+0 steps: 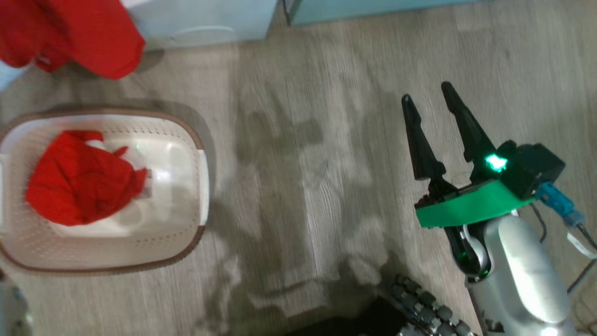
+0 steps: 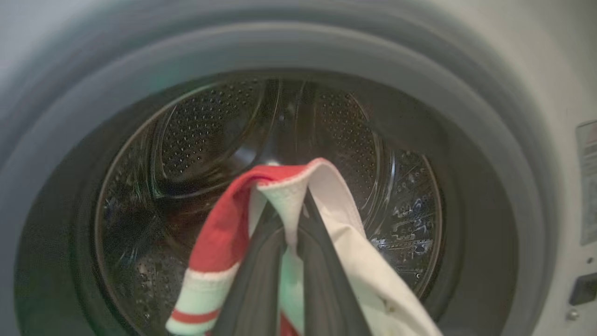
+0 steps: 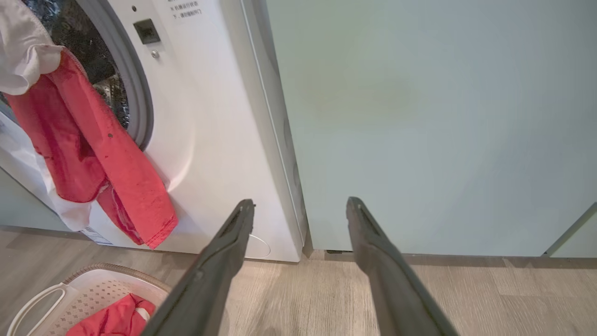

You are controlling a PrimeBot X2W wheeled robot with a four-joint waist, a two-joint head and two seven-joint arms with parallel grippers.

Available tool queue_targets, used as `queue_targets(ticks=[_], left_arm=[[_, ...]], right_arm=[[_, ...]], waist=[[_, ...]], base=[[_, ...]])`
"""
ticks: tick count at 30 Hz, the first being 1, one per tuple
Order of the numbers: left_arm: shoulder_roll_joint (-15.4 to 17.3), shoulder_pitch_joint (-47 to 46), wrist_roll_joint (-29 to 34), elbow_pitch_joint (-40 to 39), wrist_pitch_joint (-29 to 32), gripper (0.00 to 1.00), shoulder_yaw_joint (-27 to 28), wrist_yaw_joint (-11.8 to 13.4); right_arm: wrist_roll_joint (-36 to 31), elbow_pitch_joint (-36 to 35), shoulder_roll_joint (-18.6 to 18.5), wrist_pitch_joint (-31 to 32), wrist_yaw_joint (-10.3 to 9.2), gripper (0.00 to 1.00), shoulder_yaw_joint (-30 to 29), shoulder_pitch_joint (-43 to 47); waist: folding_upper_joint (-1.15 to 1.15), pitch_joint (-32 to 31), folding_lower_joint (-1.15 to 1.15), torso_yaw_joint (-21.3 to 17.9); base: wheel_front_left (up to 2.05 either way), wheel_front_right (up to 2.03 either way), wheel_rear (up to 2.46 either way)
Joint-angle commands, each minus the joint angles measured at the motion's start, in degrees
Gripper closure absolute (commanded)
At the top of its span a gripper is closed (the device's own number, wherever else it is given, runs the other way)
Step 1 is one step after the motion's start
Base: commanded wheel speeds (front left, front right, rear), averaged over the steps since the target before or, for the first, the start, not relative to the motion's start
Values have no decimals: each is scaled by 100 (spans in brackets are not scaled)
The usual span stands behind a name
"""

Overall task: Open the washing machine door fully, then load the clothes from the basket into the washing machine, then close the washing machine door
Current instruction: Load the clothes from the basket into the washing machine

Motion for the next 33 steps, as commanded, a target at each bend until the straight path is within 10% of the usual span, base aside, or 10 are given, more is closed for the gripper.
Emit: queue_targets(ticks=[1,23,33], left_arm=[[378,-261,-72,-35,-24,100,56,-6],[2443,-3846,-460,2284,-24,100,-2070,-6],[2509,-4880,-211,2418,-24,100,-2021,-6]], right_arm=[[66,-214,-1,-52,0,0,124,-36],[735,-447,-1,-52,0,0,690,-506],[917,-427,-1,-52,0,0,889,-563]], waist=[[0,345,-1,-209],[0,1868,-1,-785],[0,1913,-1,-961]], base=[[0,0,0],[0,0,0],[0,0,0]])
